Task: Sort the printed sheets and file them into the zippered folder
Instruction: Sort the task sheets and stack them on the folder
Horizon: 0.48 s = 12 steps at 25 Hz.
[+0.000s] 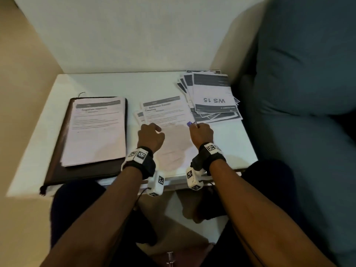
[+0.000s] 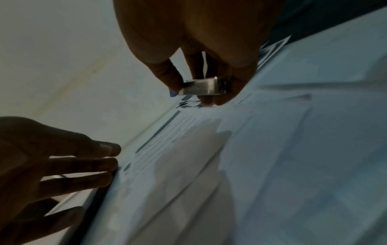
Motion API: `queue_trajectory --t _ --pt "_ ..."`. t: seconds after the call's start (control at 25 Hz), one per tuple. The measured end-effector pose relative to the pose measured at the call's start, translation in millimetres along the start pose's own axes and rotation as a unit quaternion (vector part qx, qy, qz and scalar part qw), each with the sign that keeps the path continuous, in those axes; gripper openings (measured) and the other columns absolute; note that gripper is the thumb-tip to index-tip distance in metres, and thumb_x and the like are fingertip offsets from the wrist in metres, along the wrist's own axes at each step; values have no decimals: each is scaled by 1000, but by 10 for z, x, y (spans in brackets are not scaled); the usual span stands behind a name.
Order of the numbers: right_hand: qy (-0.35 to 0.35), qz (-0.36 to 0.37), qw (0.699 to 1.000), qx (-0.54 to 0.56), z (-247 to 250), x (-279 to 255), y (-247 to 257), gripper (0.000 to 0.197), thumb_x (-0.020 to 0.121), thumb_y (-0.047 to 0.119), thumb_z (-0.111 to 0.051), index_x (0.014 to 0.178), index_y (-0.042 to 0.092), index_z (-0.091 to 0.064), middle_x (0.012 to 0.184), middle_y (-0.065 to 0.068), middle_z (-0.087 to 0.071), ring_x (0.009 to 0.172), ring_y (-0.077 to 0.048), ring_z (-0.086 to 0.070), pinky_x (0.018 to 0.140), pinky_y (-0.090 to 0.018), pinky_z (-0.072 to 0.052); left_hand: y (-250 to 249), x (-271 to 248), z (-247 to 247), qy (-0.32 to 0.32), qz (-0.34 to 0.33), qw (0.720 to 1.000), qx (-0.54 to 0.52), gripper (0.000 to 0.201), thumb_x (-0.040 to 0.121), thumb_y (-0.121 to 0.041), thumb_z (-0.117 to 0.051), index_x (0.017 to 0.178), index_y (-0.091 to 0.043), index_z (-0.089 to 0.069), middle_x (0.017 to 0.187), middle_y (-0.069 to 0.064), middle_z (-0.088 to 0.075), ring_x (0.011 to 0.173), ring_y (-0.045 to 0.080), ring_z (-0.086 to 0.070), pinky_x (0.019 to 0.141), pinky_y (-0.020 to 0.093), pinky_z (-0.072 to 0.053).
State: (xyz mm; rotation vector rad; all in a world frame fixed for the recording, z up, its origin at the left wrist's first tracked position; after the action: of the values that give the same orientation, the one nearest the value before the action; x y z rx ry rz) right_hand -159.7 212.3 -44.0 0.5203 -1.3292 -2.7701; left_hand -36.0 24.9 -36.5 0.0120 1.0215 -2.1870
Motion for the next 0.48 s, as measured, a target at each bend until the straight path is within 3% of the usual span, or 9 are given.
queue_trajectory --t 0.08,0.24,0.36,0.48 --pt "-54 -32 997 -42 368 59 -354 43 98 38 -52 115 1 -67 119 -21 -64 112 -38 -59 98 -41 -46 -199 -85 -410 28 -11 999 26 31 92 -24 -64 122 -15 -66 138 16 -47 131 40 -44 108 44 -41" --pt "-143 -70 979 -127 816 174 -870 48 104 33 -49 127 -7 -57 131 -29 -48 119 -45 -50 105 -46 -38 -321 -149 -825 24 25 998 60 37 94 -21 -59 130 -14 -58 148 10 -30 142 33 -24 93 47 -38" --pt "-126 -92 967 -201 804 244 -1009 41 105 25 -46 126 -8 -56 138 -27 -43 128 -41 -42 102 -45 -39 -246 -88 -873 14 32 997 69 37 93 -20 -59 129 -14 -57 154 9 -26 147 31 -17 97 52 -42" --pt "-116 -129 963 -209 736 246 -1058 41 102 27 -51 129 -4 -55 141 -20 -38 131 -36 -37 88 -48 -50 -153 -61 -806 2 37 996 76 37 93 -18 -59 130 -14 -57 154 8 -26 149 29 -14 100 54 -44"
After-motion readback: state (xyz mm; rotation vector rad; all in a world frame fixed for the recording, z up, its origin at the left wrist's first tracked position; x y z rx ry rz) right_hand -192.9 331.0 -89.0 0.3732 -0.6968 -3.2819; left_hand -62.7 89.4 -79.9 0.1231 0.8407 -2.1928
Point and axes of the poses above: each hand's wrist, its own x-axis towards the middle knuckle, its own z-axis out of the back of the hand, y = z × x, the point moved 6 cm from there along x, towards the middle knuckle
